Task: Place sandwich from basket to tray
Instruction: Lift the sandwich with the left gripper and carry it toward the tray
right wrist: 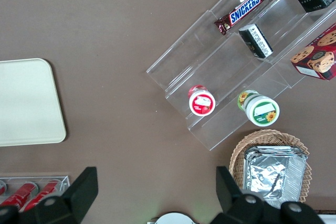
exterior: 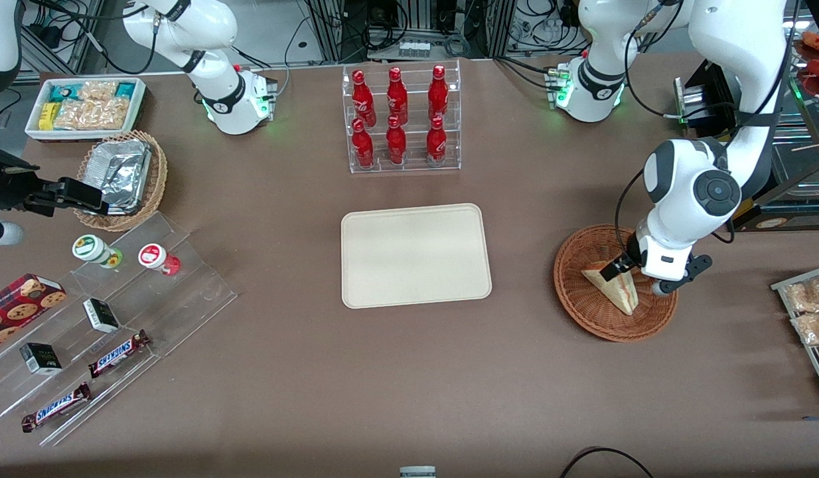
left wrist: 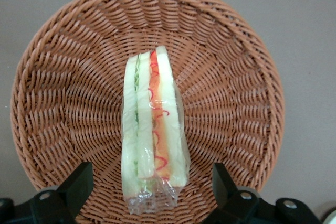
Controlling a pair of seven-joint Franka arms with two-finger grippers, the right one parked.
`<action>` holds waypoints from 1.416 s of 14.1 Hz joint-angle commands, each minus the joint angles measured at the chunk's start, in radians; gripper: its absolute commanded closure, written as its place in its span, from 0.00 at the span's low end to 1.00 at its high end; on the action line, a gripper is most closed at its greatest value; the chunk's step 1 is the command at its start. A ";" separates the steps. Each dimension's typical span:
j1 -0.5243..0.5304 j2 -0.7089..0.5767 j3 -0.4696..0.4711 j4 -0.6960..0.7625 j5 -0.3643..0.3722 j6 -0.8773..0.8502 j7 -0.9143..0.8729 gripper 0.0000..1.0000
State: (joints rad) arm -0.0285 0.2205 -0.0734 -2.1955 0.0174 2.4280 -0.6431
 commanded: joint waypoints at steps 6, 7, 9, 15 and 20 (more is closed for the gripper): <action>-0.002 0.076 0.003 -0.001 0.003 0.078 -0.027 0.11; -0.002 0.076 0.003 -0.001 0.003 0.077 -0.041 0.50; -0.002 0.071 0.004 0.000 0.004 0.069 -0.046 1.00; -0.016 0.002 0.000 0.112 0.029 -0.153 -0.033 1.00; -0.155 -0.004 -0.011 0.394 0.065 -0.504 -0.020 1.00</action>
State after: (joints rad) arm -0.1286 0.1996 -0.0817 -1.9228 0.0632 2.0413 -0.6651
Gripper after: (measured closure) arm 0.828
